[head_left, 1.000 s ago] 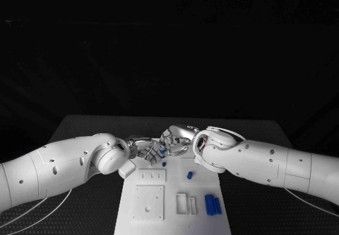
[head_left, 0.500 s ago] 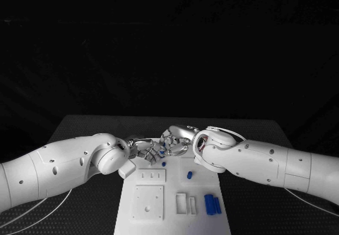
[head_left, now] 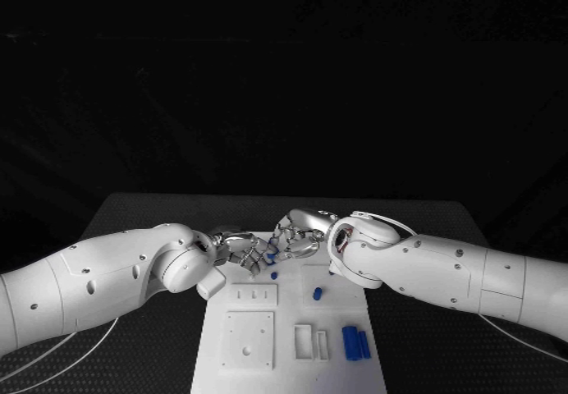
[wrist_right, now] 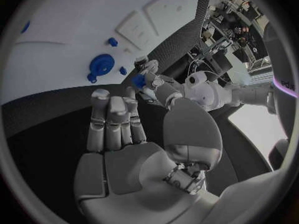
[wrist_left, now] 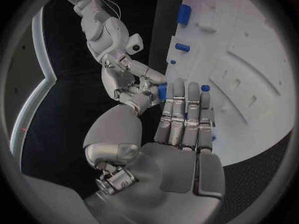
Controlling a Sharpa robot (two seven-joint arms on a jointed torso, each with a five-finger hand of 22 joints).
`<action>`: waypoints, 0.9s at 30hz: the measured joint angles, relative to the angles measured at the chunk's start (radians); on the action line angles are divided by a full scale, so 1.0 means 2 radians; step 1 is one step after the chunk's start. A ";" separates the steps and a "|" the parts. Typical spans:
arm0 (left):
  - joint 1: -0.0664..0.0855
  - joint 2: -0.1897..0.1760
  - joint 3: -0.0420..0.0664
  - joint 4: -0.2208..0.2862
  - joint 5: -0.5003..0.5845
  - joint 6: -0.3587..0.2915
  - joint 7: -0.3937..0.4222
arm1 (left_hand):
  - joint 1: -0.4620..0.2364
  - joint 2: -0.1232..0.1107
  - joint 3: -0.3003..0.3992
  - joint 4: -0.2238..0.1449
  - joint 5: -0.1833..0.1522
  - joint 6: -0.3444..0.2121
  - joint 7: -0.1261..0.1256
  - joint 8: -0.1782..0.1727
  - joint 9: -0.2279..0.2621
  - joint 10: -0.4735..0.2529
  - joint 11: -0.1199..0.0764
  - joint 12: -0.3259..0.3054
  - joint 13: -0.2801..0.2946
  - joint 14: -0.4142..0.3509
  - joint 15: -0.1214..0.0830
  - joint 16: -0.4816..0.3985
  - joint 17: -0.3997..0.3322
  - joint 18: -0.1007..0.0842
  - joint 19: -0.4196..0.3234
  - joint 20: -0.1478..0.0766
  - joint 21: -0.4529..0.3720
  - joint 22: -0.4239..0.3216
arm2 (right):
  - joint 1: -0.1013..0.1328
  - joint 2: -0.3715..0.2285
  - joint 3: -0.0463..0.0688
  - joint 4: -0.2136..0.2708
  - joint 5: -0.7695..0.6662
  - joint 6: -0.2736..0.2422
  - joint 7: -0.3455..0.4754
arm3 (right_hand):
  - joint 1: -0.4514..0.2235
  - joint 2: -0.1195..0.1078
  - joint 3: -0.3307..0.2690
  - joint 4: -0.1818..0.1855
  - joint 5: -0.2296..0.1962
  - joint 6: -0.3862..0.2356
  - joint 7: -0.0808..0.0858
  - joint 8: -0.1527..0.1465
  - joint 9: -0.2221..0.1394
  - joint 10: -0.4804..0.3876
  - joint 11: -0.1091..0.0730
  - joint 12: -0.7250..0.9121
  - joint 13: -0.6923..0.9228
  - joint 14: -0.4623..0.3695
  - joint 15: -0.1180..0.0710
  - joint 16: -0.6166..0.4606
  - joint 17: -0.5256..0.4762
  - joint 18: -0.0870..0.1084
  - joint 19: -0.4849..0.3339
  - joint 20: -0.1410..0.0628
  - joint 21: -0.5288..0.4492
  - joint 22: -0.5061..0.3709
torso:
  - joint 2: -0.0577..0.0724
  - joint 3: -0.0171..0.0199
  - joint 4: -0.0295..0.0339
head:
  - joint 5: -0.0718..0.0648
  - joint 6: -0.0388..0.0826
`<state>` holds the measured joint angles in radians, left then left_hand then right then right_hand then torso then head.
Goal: Assemble the parts on the task board
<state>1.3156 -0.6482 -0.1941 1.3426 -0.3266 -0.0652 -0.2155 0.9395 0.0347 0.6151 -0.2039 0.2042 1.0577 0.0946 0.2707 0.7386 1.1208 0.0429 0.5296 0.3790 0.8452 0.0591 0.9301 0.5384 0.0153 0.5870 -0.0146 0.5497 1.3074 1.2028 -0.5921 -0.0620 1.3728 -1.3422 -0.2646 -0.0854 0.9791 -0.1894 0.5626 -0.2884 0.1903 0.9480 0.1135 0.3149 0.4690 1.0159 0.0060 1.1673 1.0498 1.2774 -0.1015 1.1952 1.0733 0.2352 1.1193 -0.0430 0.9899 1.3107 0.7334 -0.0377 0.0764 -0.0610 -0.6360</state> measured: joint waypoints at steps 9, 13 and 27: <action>0.000 -0.001 0.000 -0.007 -0.013 0.000 -0.006 | -0.005 0.005 -0.007 -0.016 0.039 0.007 0.002 -0.002 0.000 0.009 0.002 0.004 -0.005 0.014 -0.007 0.008 -0.004 0.000 0.019 -0.010 0.014 0.000 | -0.001 -0.030 0.001 0.001 0.020 -0.020 0.007 | -0.004 -0.014 -0.043 0.003 0.068 -0.039 0.014 -0.021 -0.011 -0.030 0.019 -0.003 -0.008 -0.029 0.019 -0.014 -0.003 -0.001 -0.028 0.015 -0.017 0.000 | 0.000 0.0000 0.0008 | 0.001 -0.001; 0.000 -0.005 0.000 -0.011 -0.030 -0.001 -0.013 | -0.012 0.005 -0.005 -0.024 0.050 0.011 0.002 -0.001 0.003 0.013 0.002 0.007 -0.005 0.022 -0.012 0.013 -0.005 0.000 0.029 -0.017 0.019 0.000 | -0.001 -0.046 0.007 0.000 0.037 -0.032 0.013 | -0.009 -0.009 -0.052 0.008 0.103 -0.041 0.014 -0.021 -0.011 -0.030 0.019 0.001 -0.012 -0.029 0.019 -0.011 -0.004 -0.001 -0.026 0.017 -0.017 0.000 | 0.000 0.0000 0.0007 | 0.003 -0.002; 0.001 -0.007 0.000 -0.008 -0.142 0.016 -0.060 | -0.020 0.002 -0.010 -0.039 0.114 0.022 -0.002 0.000 0.007 0.029 -0.001 0.064 0.016 0.064 -0.040 0.072 0.006 0.000 0.074 -0.029 0.068 0.000 | 0.008 -0.057 0.017 -0.052 0.134 -0.064 0.037 | -0.022 0.003 -0.060 0.015 0.149 -0.041 0.017 -0.018 -0.011 -0.032 0.018 0.006 -0.024 -0.029 0.019 -0.011 -0.008 -0.001 -0.026 0.017 -0.020 0.000 | 0.001 0.0015 -0.0015 | 0.006 -0.009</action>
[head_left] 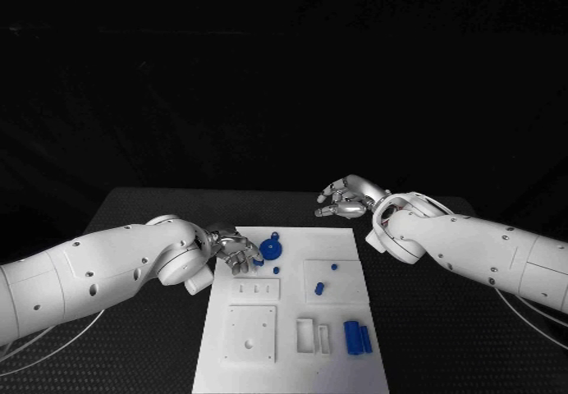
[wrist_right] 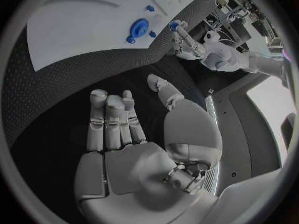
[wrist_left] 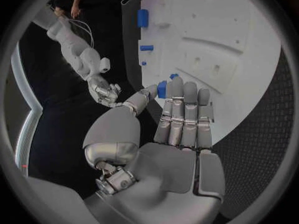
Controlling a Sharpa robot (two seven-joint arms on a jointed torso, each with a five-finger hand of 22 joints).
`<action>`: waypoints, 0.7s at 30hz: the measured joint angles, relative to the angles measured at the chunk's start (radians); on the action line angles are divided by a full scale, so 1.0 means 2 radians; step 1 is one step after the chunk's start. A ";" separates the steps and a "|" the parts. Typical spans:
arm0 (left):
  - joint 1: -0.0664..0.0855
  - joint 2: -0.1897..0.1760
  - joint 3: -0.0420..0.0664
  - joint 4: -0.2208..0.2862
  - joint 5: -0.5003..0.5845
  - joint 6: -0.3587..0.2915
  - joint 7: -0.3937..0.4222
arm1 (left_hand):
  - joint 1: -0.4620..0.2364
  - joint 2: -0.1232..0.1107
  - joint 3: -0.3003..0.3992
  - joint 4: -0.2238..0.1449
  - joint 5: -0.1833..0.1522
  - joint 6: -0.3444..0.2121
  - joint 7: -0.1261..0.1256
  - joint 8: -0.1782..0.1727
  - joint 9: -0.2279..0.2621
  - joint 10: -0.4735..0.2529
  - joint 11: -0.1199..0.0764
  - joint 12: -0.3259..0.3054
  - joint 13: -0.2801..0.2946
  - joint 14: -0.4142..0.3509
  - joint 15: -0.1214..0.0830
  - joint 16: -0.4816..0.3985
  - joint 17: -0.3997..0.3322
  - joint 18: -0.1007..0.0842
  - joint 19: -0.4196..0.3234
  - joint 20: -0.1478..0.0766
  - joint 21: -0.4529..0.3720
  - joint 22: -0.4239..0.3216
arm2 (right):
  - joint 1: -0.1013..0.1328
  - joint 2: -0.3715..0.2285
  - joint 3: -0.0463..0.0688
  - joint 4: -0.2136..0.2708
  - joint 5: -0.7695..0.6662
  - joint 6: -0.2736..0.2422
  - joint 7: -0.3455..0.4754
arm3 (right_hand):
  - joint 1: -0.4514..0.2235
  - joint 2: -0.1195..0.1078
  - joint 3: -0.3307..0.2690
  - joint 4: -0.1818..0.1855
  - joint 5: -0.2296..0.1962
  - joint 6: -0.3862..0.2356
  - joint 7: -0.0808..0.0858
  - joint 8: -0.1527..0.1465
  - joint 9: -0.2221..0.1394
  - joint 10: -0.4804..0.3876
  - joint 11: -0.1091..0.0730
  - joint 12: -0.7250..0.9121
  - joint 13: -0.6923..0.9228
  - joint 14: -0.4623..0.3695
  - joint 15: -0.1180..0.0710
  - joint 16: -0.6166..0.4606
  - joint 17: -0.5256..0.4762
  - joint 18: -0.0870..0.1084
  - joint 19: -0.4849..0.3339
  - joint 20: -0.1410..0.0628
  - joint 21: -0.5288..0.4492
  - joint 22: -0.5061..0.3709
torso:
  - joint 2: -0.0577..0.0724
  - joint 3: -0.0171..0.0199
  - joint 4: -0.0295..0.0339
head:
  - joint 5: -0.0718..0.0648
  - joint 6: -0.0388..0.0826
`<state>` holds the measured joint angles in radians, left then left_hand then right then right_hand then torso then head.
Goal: Assemble the parts on the task board
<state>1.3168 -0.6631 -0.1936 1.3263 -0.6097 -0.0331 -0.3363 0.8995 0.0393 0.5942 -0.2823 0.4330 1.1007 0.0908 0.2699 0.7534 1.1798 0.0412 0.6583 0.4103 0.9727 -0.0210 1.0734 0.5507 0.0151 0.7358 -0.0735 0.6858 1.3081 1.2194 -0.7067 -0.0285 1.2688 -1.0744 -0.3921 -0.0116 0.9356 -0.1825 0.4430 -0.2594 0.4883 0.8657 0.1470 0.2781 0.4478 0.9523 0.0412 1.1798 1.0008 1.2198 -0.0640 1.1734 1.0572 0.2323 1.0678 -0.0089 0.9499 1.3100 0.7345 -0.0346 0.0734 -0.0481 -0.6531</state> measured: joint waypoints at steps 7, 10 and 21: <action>0.000 0.005 0.000 0.005 -0.081 0.003 -0.022 | -0.007 -0.007 -0.002 -0.002 0.050 0.005 0.000 0.009 0.007 0.005 -0.002 0.038 0.015 0.007 -0.004 0.033 0.005 0.000 0.019 -0.005 0.033 0.000 | 0.003 0.005 0.007 -0.010 0.013 -0.005 0.002 | 0.000 0.000 0.000 0.000 0.020 0.001 0.000 0.002 -0.001 0.000 0.000 0.001 -0.004 0.000 0.000 0.000 -0.001 0.000 0.000 0.000 0.000 0.000 | 0.001 0.0008 0.0006 | 0.002 -0.007; 0.000 0.009 0.000 0.006 -0.106 0.005 -0.029 | -0.007 -0.007 -0.002 -0.002 0.051 0.007 -0.001 0.009 0.007 0.006 -0.003 0.040 0.016 0.008 -0.005 0.033 0.005 0.000 0.019 -0.005 0.034 0.000 | 0.002 0.005 0.010 -0.008 0.016 -0.006 0.002 | 0.000 0.000 0.000 0.000 0.021 0.004 0.000 0.002 -0.001 0.000 0.000 0.002 -0.004 0.000 0.000 0.000 -0.001 0.000 0.000 0.000 0.000 0.000 | 0.001 0.0009 0.0013 | 0.003 -0.011; 0.000 0.014 -0.020 0.021 -0.173 0.005 -0.043 | -0.013 -0.013 -0.003 -0.003 0.051 0.013 -0.004 0.009 0.007 0.015 -0.007 0.058 0.020 0.015 -0.012 0.049 0.002 0.000 0.040 -0.011 0.060 0.000 | 0.004 0.009 0.013 -0.016 0.017 -0.009 0.002 | -0.003 -0.002 -0.003 0.000 0.041 0.004 -0.001 0.002 -0.002 -0.001 -0.001 0.002 -0.008 -0.002 -0.002 0.000 -0.003 0.000 0.000 0.000 0.000 0.000 | -0.001 0.0003 0.0023 | 0.006 -0.021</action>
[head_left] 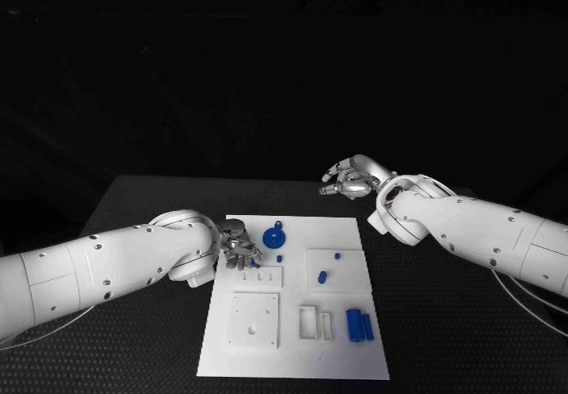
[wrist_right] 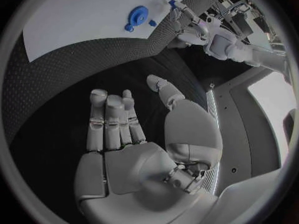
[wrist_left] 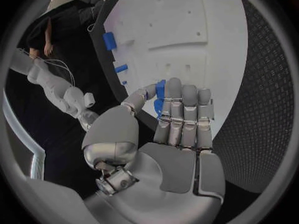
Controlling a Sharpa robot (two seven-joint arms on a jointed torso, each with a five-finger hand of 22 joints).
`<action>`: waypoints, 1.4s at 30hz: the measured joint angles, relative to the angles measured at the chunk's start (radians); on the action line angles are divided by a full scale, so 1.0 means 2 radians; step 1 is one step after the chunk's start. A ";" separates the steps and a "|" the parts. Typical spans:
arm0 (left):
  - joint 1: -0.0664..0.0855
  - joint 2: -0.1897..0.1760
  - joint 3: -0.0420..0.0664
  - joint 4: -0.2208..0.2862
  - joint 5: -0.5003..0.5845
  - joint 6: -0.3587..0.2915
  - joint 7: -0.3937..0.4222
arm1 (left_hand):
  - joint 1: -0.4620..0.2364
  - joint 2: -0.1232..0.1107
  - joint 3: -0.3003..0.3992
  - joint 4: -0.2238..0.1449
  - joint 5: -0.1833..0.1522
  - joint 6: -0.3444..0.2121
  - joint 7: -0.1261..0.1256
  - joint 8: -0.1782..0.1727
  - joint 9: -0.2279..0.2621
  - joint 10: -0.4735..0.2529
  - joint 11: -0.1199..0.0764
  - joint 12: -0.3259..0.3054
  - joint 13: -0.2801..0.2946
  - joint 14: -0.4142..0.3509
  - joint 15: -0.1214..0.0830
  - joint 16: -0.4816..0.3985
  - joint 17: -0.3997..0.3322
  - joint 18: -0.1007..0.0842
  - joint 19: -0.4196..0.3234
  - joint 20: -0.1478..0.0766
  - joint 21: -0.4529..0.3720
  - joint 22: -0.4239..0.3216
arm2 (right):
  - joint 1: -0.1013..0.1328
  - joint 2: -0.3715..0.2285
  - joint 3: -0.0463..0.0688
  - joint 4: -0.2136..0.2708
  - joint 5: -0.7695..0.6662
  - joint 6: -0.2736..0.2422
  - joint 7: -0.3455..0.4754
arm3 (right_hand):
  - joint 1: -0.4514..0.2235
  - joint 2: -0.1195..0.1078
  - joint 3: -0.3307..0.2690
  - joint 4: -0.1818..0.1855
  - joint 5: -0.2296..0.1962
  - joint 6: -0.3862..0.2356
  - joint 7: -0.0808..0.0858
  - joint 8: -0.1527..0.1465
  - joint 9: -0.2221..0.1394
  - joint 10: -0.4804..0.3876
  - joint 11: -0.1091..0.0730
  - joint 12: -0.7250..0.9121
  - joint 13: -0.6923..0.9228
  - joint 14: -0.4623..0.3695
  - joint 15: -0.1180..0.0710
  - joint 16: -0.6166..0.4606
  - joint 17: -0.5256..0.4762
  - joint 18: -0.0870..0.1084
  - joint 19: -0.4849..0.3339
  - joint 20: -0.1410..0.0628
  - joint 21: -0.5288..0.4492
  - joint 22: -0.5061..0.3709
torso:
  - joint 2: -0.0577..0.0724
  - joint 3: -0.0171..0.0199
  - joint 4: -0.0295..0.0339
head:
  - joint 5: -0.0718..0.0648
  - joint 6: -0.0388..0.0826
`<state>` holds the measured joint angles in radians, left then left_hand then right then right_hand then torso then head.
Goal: Assemble the parts on the task board
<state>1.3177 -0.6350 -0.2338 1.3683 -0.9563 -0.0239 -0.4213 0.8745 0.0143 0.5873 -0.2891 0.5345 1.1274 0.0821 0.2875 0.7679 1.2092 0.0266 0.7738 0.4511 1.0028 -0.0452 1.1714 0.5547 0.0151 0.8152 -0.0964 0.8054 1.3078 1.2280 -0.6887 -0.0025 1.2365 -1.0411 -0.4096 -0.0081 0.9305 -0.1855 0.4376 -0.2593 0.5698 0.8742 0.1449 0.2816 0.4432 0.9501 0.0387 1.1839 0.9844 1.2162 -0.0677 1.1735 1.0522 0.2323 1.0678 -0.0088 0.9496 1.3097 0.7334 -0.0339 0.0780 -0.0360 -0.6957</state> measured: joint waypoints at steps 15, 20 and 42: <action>0.000 0.010 -0.003 0.002 -0.025 -0.005 -0.010 | -0.005 -0.002 0.002 0.002 0.002 0.008 -0.001 0.002 0.000 0.007 -0.004 0.007 0.000 0.007 -0.005 0.007 -0.005 0.000 0.004 -0.001 0.012 0.000 | 0.004 0.013 0.000 -0.008 -0.005 -0.002 -0.002 | -0.002 0.002 -0.001 -0.001 0.006 0.000 0.000 0.000 -0.001 -0.001 -0.001 0.002 -0.002 0.000 0.000 0.000 0.000 0.000 0.000 0.000 0.000 0.000 | 0.000 -0.0007 0.0001 | 0.001 -0.003; 0.000 0.013 -0.003 0.002 -0.030 -0.004 -0.013 | -0.006 -0.001 0.002 0.002 0.002 0.013 0.000 0.002 0.000 0.010 -0.004 0.015 0.000 0.011 -0.005 0.013 -0.007 0.000 0.009 -0.002 0.021 0.000 | 0.005 0.017 0.000 -0.010 -0.006 -0.001 -0.002 | -0.002 0.002 -0.001 -0.001 0.006 0.000 0.000 0.000 -0.001 -0.001 -0.001 0.002 -0.002 0.000 0.000 0.000 0.000 0.000 -0.001 0.001 0.000 0.000 | 0.000 -0.0009 0.0000 | 0.001 -0.004; -0.003 0.017 -0.003 0.002 -0.048 0.010 -0.026 | -0.008 -0.002 0.002 0.002 0.008 0.021 -0.009 0.006 0.000 0.019 -0.011 0.124 0.095 0.031 -0.013 0.129 0.047 0.012 0.072 -0.002 0.171 0.000 | 0.005 0.021 0.000 -0.013 -0.007 0.000 -0.002 | -0.006 0.002 -0.005 -0.001 0.013 0.002 -0.001 0.000 -0.001 -0.002 0.001 0.004 -0.004 0.000 0.000 0.000 -0.001 0.000 -0.002 0.002 0.000 0.000 | 0.000 -0.0016 -0.0003 | 0.004 -0.013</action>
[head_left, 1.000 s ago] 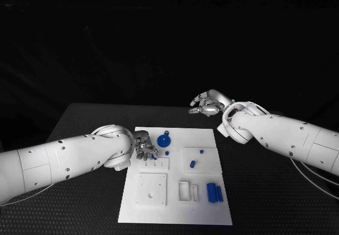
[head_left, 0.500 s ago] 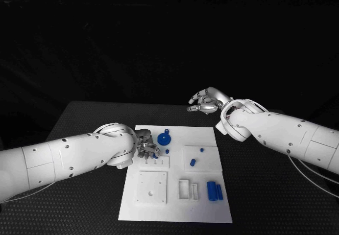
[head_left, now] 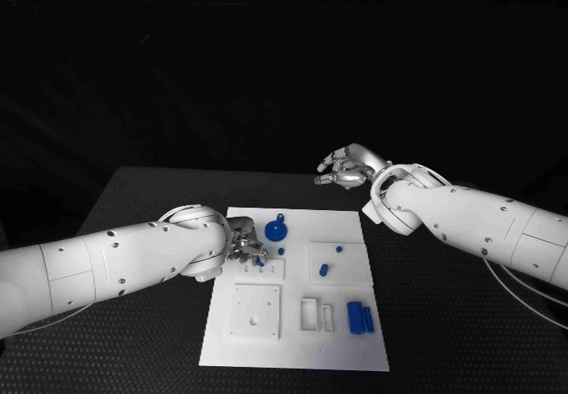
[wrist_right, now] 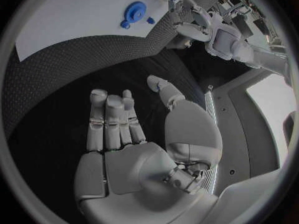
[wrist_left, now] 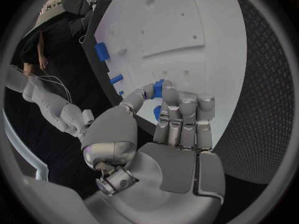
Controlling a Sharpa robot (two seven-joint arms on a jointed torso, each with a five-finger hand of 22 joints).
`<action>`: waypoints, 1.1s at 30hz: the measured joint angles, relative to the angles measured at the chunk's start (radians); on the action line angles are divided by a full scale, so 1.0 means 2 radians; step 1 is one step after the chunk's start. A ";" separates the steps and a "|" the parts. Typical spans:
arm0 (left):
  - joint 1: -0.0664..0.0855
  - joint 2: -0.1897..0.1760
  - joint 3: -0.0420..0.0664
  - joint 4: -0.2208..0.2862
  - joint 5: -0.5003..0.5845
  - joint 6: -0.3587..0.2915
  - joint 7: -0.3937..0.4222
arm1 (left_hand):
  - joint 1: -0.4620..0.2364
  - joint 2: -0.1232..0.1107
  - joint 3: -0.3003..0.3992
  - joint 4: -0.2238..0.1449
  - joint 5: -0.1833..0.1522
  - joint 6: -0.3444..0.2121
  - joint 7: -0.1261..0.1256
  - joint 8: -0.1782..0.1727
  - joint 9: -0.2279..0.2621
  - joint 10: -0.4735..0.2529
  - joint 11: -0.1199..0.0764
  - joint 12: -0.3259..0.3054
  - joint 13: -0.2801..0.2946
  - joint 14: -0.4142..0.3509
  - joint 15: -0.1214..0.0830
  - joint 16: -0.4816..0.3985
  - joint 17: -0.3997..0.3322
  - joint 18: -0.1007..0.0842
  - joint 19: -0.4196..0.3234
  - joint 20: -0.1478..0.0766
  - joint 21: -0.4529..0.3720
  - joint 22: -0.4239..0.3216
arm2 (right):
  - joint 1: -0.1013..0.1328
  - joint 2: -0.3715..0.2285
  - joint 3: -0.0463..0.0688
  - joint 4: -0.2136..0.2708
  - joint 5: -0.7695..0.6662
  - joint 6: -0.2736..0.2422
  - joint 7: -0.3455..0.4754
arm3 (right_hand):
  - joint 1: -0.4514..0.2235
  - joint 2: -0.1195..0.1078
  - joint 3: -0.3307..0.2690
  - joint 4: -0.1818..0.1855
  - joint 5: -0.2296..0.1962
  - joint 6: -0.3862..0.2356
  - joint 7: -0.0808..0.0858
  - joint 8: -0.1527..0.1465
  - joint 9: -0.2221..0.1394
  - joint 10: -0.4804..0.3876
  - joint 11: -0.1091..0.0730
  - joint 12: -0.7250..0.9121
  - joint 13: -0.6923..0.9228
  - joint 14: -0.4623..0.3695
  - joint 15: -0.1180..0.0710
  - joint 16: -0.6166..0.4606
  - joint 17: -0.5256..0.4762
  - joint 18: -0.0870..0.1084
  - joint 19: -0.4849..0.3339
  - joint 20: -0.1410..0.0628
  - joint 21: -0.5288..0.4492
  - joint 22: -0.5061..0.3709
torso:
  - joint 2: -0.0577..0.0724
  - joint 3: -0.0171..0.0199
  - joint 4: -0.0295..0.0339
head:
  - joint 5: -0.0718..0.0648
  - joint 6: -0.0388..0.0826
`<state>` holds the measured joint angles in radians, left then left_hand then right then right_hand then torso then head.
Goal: Assemble the parts on the task board
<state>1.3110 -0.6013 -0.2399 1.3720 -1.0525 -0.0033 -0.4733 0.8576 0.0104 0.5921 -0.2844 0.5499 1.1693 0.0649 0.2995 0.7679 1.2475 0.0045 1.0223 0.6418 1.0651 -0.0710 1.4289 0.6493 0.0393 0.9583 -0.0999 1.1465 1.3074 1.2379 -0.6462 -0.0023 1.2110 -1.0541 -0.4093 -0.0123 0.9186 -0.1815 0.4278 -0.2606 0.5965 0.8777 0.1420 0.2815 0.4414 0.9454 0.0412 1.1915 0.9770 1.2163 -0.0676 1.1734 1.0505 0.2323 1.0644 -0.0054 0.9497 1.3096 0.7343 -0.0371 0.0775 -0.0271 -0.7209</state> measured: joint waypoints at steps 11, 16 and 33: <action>-0.004 0.004 0.000 -0.003 0.000 0.002 -0.001 | -0.003 0.003 0.000 0.000 0.010 0.001 -0.001 0.000 0.000 0.002 -0.001 0.002 0.011 0.001 0.001 0.002 0.006 0.000 0.003 -0.003 0.008 0.000 | 0.000 0.001 0.000 -0.001 0.000 0.001 0.000 | 0.000 0.000 0.000 0.000 0.002 0.000 0.000 0.000 0.000 0.000 0.000 0.000 -0.001 0.000 0.000 0.002 0.000 0.000 0.000 0.000 0.000 0.000 | 0.000 0.0003 -0.0002 | 0.000 -0.001; -0.006 0.004 0.000 -0.003 -0.001 0.004 -0.002 | -0.004 0.004 0.000 0.000 0.010 0.001 -0.001 0.000 0.000 0.002 -0.001 0.002 0.011 0.004 0.001 0.002 0.007 0.000 0.004 -0.004 0.009 0.000 | 0.000 0.002 0.000 -0.002 0.000 0.002 0.000 | 0.000 0.000 0.000 0.000 0.002 -0.001 0.001 0.000 0.000 0.000 0.000 0.000 -0.001 0.000 0.000 0.002 0.000 0.000 0.000 0.000 0.000 0.000 | 0.000 0.0004 -0.0004 | 0.000 -0.002; -0.009 0.004 0.001 -0.004 -0.001 0.007 -0.003 | -0.004 0.004 0.000 0.000 0.013 0.002 -0.002 0.003 0.000 0.003 -0.002 0.002 0.014 0.006 0.000 0.004 0.008 0.000 0.009 -0.009 0.011 0.000 | 0.000 0.003 0.000 -0.003 0.000 0.004 -0.001 | 0.000 0.000 0.000 0.000 0.002 -0.001 0.001 0.000 0.000 -0.002 -0.002 0.002 -0.001 0.000 0.000 0.002 0.000 0.000 0.000 0.000 0.000 0.000 | 0.000 0.0005 0.0000 | 0.000 -0.003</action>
<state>1.2932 -0.5939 -0.2384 1.3649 -1.0554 0.0108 -0.4790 0.8499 0.0182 0.5931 -0.2834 0.5755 1.1738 0.0605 0.3055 0.7680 1.2530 0.0000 1.0261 0.6700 1.0776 -0.0704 1.4373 0.6662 0.0394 0.9759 -0.1177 1.1693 1.3080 1.2379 -0.6407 -0.0024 1.2045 -1.0547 -0.4020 -0.0134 0.9188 -0.1815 0.4279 -0.2606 0.6003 0.8765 0.1445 0.2815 0.4415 0.9419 0.0375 1.1955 0.9741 1.2162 -0.0676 1.1767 1.0506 0.2324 1.0644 -0.0053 0.9497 1.3097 0.7341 -0.0360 0.0774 -0.0277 -0.7279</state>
